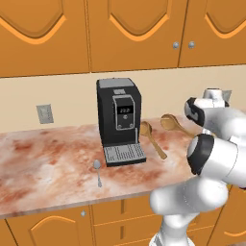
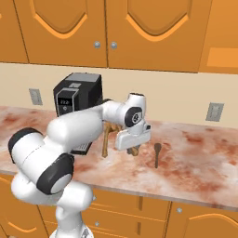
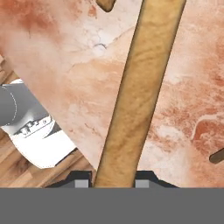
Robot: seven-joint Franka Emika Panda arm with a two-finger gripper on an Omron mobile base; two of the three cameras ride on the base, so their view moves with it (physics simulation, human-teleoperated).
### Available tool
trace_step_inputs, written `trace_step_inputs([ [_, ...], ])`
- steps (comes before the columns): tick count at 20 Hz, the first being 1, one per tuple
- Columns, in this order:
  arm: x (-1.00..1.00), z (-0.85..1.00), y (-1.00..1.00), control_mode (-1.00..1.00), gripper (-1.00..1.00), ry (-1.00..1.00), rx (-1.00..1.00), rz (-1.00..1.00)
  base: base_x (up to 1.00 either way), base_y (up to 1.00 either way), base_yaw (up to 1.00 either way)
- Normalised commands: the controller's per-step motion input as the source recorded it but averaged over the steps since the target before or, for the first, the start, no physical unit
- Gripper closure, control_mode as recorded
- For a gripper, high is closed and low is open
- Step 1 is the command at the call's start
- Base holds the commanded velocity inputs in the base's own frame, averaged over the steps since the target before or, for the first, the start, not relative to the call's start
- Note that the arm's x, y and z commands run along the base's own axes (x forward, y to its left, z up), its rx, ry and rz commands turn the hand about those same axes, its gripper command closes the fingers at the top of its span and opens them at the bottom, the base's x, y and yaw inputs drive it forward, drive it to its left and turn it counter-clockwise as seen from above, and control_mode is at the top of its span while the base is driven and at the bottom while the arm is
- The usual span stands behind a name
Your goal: Organize the utensils by type. Pick up the wooden spoons from the counter and place them in the open cabinet. Then pick up the metallic utensils from the counter and place them in the open drawer.
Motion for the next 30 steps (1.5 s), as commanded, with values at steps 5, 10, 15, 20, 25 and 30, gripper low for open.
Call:
trace_step_inputs([
  [5,-0.77,0.75,0.01,-1.00,1.00,0.04,0.01,0.12,0.00,0.00,0.00],
  [10,-0.65,0.69,0.11,-1.00,1.00,-0.02,0.03,0.08,0.00,0.00,0.00],
  [15,-0.49,0.60,0.26,-1.00,1.00,-0.11,0.05,0.09,0.00,0.00,0.00],
  [20,-0.45,0.74,0.16,-1.00,1.00,-0.14,0.08,0.10,0.00,0.00,0.00],
  [25,-0.39,0.66,0.16,-1.00,1.00,-0.21,0.11,0.09,0.00,0.00,0.00],
  [30,-0.06,0.58,0.36,-1.00,1.00,-0.19,0.12,0.02,0.00,0.00,0.00],
])
